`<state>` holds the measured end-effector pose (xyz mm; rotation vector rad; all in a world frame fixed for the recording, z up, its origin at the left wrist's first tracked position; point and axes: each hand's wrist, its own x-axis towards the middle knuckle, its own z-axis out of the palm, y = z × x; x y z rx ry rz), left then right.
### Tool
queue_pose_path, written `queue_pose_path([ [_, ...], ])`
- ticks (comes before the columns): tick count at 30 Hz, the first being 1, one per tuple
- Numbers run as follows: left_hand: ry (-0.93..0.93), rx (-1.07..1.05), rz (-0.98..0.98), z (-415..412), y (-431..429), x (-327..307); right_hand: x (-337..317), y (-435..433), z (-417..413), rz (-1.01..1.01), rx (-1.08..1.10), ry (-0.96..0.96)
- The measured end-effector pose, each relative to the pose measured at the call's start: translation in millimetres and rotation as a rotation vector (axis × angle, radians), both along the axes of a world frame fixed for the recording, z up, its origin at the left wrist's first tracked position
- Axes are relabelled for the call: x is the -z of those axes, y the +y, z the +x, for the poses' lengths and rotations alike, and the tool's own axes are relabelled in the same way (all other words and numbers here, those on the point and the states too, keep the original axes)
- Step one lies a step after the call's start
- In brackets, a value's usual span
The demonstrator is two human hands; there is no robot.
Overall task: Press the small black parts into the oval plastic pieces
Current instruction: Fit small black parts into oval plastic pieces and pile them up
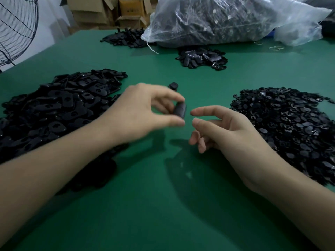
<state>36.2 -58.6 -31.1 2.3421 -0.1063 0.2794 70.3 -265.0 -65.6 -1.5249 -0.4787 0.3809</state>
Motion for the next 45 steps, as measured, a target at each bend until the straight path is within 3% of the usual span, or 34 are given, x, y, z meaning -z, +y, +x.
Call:
queue_pose_path([
  [4, 0.027, -0.205, 0.106, 64, 22, 5, 3, 1, -2, -0.056, -0.029, -0.094],
  [8, 0.065, -0.261, 0.186, 105, 29, 22, 5, -2, 0, -0.085, -0.045, -0.135],
  [16, 0.09, -0.325, 0.22, 112, 40, 20, 5, -4, 6, -0.152, 0.018, -0.202],
  [20, 0.214, -0.41, 0.633, 91, 67, -8, 4, -10, 10, -0.349, 0.165, -0.431],
  [22, 0.284, -0.474, 0.858, 79, 77, -16, -1, -13, 11, -0.587, 0.259, -0.68],
  [24, 0.378, -0.501, 0.947, 69, 81, -17, -5, -17, 13, -0.846, 0.323, -0.874],
  [27, 0.437, -0.476, 0.954, 61, 82, -14, -10, -22, 18, -1.124, 0.318, -0.886],
  [30, 0.38, -0.463, 0.97, 54, 81, -9, -10, -24, 21, -1.252, 0.293, -0.859],
  [35, 0.238, -0.439, 0.87, 50, 84, -5, -12, -24, 22, -1.241, 0.291, -0.86],
  [39, 0.253, -0.326, 0.757, 48, 89, -5, -13, -24, 23, -1.195, 0.294, -0.86],
  [45, 0.164, -0.259, 0.849, 43, 90, -4, -11, -26, 26, -1.236, 0.328, -0.864],
])
